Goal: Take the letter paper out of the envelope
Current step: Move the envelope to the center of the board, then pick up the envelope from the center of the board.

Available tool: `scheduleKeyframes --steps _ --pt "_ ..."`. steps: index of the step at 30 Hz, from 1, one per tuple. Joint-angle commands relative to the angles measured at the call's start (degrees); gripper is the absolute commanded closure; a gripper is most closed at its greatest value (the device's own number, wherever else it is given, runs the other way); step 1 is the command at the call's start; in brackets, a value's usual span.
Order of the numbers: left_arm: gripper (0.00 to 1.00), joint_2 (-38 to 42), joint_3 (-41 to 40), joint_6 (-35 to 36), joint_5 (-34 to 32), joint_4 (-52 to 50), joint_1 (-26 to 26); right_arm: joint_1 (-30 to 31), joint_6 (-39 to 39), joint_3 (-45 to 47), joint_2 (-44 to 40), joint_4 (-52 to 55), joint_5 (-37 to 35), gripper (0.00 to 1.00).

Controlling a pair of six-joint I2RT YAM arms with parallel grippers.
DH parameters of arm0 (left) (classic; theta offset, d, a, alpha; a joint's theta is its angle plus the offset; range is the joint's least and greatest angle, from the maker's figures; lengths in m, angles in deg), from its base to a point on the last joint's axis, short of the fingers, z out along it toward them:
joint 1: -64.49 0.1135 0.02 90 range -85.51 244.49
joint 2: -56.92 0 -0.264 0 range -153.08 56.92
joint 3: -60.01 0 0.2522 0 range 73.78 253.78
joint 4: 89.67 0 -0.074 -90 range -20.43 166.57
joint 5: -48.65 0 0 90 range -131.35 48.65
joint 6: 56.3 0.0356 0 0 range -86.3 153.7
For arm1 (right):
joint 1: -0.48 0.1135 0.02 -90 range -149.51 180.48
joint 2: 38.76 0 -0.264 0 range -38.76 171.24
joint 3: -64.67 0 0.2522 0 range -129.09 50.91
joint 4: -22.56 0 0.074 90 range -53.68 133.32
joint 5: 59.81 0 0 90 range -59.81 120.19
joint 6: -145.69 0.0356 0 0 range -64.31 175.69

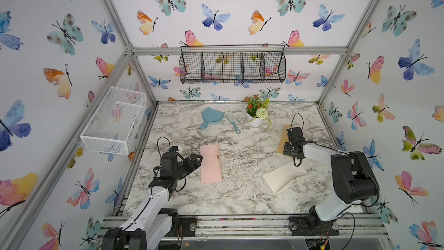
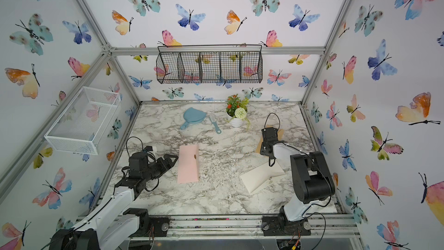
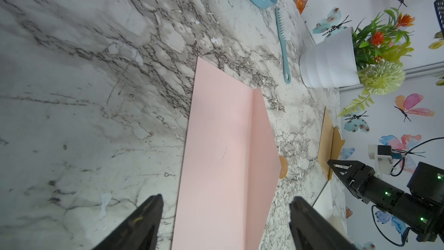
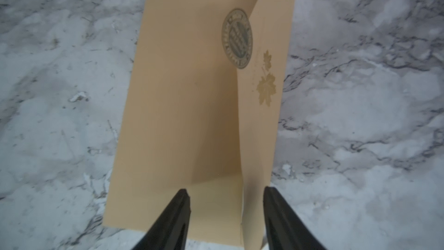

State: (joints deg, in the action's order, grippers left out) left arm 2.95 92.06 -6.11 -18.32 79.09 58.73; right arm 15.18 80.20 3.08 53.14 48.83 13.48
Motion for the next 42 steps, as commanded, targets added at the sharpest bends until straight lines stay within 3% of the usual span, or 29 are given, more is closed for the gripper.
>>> scheduleKeyframes --steps 1,4,7,8,12,19,29,37,40,42 --pt "0.14 -1.69 1.90 1.31 1.35 1.26 -0.37 5.59 -0.04 0.47 -11.78 3.20 0.70 0.31" --pt "0.15 -3.48 2.72 1.72 0.81 1.33 -0.41 12.35 1.87 -1.02 -19.89 5.47 2.98 0.33" --pt "0.16 -5.16 3.67 2.18 0.05 1.44 -0.60 19.41 4.95 -2.80 -20.28 7.18 7.76 0.35" --pt "0.19 -5.76 4.01 2.32 -0.04 1.59 -0.63 24.61 6.41 -3.25 -19.14 7.26 7.72 0.35" --pt "0.21 -8.64 5.55 2.28 0.02 1.85 -0.58 46.78 12.75 -5.24 -12.97 3.79 -4.81 0.33" --pt "0.20 -15.78 8.90 2.87 -0.87 1.67 -0.71 57.20 15.39 -13.29 4.13 -0.12 -6.51 0.31" --pt "0.20 -16.89 9.74 3.03 -0.88 1.31 -0.66 57.99 11.93 -20.52 16.16 -3.72 -10.64 0.29" --pt "0.21 -14.61 8.66 3.60 0.09 0.20 -0.66 55.05 12.06 -23.52 22.00 -3.88 -10.32 0.53" --pt "0.22 -13.71 7.96 3.78 0.54 0.18 -0.66 53.79 11.01 -21.37 19.91 -6.32 -9.81 0.78" --pt "0.22 -13.61 7.73 4.19 1.33 -0.03 -0.66 52.57 10.52 -20.79 19.33 -6.16 -8.47 0.84"
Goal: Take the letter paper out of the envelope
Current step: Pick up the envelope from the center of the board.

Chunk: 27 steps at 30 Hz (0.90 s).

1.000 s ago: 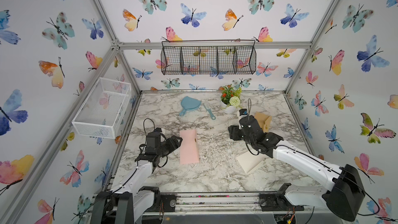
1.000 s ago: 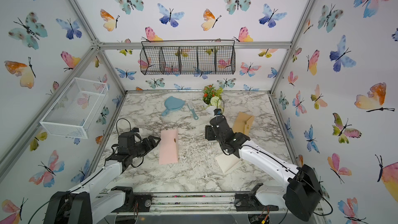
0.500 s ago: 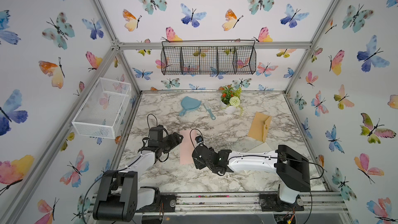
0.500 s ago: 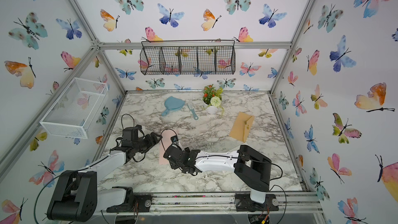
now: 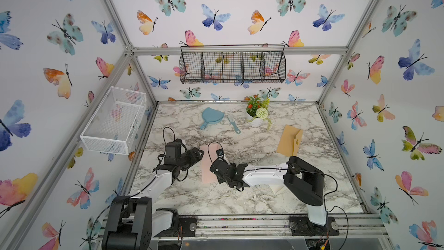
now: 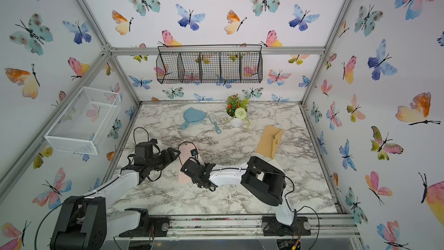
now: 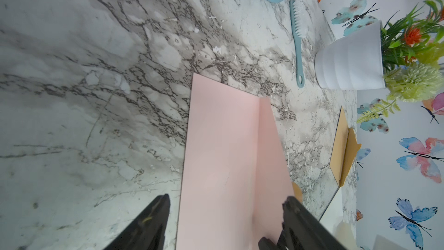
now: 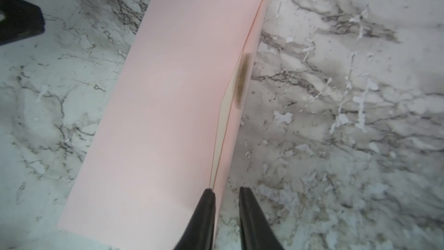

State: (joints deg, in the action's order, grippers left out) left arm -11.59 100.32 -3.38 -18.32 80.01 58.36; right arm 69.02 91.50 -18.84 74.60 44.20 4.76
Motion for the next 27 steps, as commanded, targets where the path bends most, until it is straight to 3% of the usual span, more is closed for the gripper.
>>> scheduleKeyframes --steps 1,8,14,21,27 --pt "0.23 0.94 -0.68 1.56 1.61 -1.00 -0.33 -1.75 -1.19 1.61 -2.39 -1.78 1.21 0.85" --pt "0.26 4.69 -2.89 0.48 7.41 -0.03 -0.29 -4.76 -5.72 8.72 -11.61 -5.04 3.25 0.98" --pt "0.20 13.36 -5.14 -3.41 10.43 1.97 -2.09 -8.06 -8.02 13.59 -22.10 -8.37 7.52 0.98" --pt "0.21 15.73 -6.63 -5.11 10.92 3.12 -3.12 -8.06 -7.42 15.15 -27.67 -9.95 12.40 0.98" --pt "0.20 17.48 -9.18 -8.61 13.71 9.79 -3.26 -8.15 -6.04 18.23 -32.86 -12.56 16.91 0.98"
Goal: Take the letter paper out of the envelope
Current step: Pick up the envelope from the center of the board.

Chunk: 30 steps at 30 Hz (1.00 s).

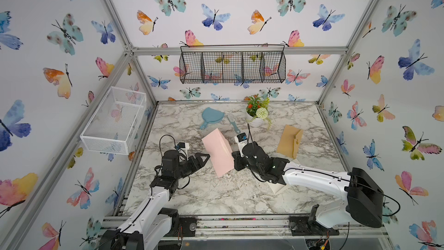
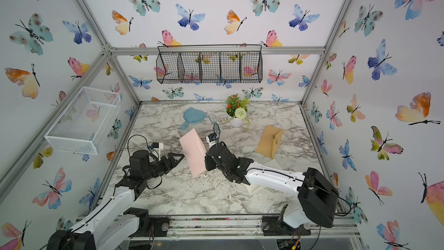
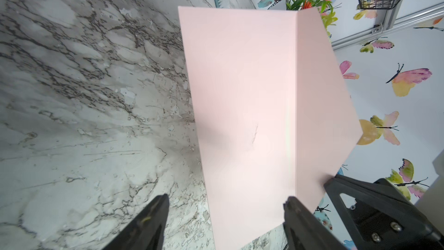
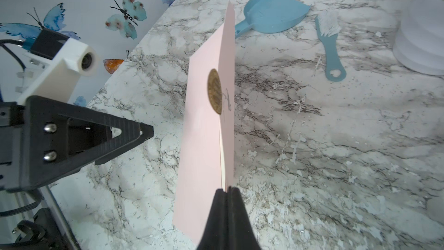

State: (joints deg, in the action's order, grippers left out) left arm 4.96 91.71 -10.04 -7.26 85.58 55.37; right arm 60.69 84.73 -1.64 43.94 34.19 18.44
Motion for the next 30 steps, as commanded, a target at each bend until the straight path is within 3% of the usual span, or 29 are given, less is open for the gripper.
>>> scheduleKeyframes --steps 1,9,22,30 --pt "0.20 1.01 -0.84 -2.04 2.80 4.61 -0.29 0.18 0.99 1.66 -3.10 -3.06 3.68 0.98" --pt "0.22 0.98 -3.29 -6.36 6.08 13.48 -0.43 -0.09 3.32 4.44 -5.96 -6.53 8.87 0.98" --pt "0.22 2.78 -4.73 -9.06 7.62 18.23 -0.54 -0.18 6.59 8.45 -10.02 -10.97 13.63 0.98" --pt "0.33 2.81 -4.89 -9.37 8.33 19.06 -1.00 -1.05 8.73 11.56 -12.22 -15.60 16.13 0.98"
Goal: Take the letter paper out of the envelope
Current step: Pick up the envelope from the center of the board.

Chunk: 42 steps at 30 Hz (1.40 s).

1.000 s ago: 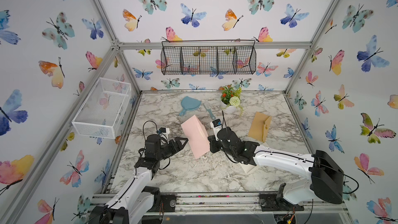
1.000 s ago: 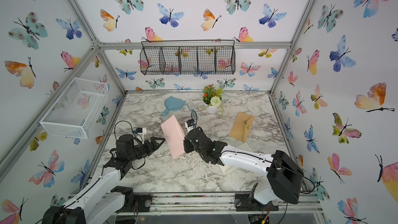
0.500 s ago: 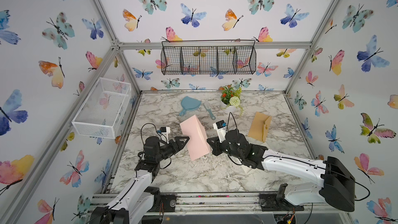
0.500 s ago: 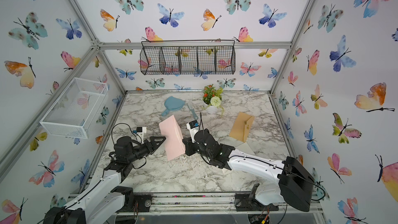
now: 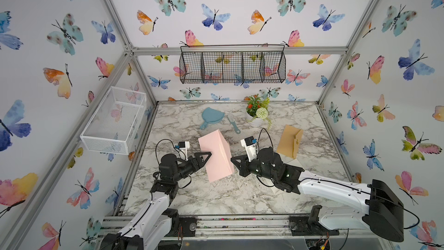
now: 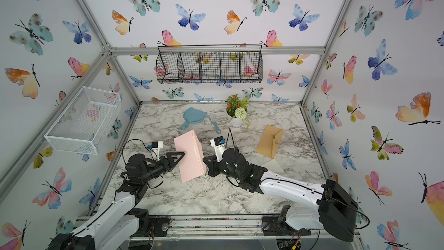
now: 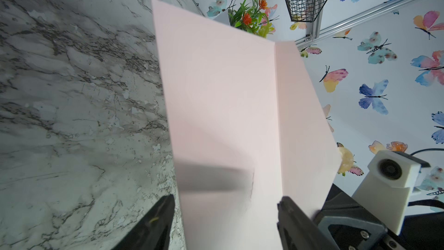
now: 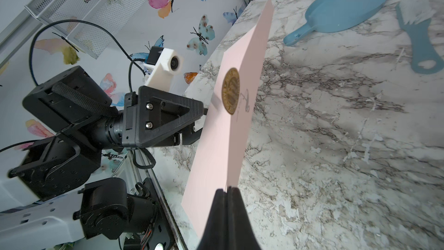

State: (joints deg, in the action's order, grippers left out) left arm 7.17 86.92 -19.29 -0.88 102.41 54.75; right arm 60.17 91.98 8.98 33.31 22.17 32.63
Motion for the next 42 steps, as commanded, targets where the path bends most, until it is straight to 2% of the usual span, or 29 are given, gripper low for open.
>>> scheduleKeyframes --steps 1,3,5,9,12,15,21,28,36,42 --pt "0.35 0.76 -0.05 -0.26 2.15 2.36 -0.38 -0.68 1.72 1.21 -1.92 -4.23 2.28 0.98" --pt "0.39 1.17 -0.05 -0.66 2.32 2.61 -0.44 -0.88 1.90 1.33 -2.32 -4.73 2.80 0.98" --pt "0.49 1.75 -0.01 -1.13 2.68 2.82 -0.52 -0.91 1.94 1.40 -2.16 -4.74 3.03 0.98" --pt "0.80 3.52 0.24 -2.09 3.57 2.81 -0.46 -1.19 2.02 2.06 -1.46 -5.39 3.64 0.98" --pt "0.89 4.95 0.30 -2.48 4.66 2.79 -0.52 -2.07 2.25 3.35 -2.01 -6.34 4.25 0.98" --pt "0.94 6.53 0.52 -2.70 5.84 2.63 -0.48 -5.18 3.18 5.99 -3.92 -9.03 8.60 0.98" --pt "0.97 8.49 1.59 -3.23 8.04 3.14 -0.48 -11.94 5.03 11.35 -6.16 -15.56 21.81 0.98" --pt "0.97 9.75 2.21 -5.28 11.60 7.51 -0.62 -13.19 7.14 13.10 -2.59 -26.22 33.95 0.98" --pt "0.97 12.69 3.66 -5.78 12.23 7.62 -0.55 -13.45 7.05 14.86 -2.27 -26.22 35.19 0.98" --pt "0.98 12.56 4.60 -6.38 12.84 8.32 -0.56 -13.75 4.45 14.73 -4.45 -21.03 34.30 0.97"
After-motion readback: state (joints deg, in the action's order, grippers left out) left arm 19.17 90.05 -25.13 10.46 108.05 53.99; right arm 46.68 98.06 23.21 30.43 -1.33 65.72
